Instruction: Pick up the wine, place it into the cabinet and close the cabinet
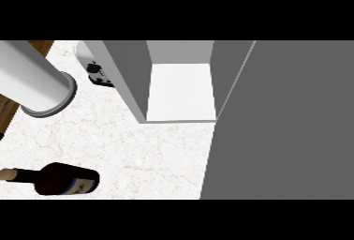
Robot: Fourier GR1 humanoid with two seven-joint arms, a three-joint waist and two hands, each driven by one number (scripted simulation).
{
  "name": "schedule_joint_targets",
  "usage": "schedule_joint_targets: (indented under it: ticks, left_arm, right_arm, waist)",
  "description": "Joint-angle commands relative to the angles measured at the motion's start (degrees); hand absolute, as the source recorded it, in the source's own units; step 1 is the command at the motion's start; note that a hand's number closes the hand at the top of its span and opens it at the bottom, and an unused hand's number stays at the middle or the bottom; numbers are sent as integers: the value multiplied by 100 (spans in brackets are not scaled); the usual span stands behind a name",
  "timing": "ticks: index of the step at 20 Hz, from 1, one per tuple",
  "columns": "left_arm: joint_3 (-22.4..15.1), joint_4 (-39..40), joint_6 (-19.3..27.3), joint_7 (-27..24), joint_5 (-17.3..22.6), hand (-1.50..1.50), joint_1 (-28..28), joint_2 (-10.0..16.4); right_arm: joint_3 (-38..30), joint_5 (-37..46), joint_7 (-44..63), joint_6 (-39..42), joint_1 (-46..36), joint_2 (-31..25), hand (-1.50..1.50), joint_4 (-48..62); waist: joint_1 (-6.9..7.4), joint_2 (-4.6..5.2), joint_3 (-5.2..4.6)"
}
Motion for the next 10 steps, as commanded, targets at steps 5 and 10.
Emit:
schedule_joint_targets:
  ticks: [5,10]
  left_arm:
    - [-22,964,-1048,-335,-1184,-150,-159,-715]
    - [9,1507,-1286,-515,-1780,-150,-421,-1028]
  right_arm:
    - [165,647,718,-333,-239,-161,-150,-1016]
    - [424,829,512,-438,-194,-330,-150,-935]
  waist:
    - [27,4,-6]
    - [0,4,-4]
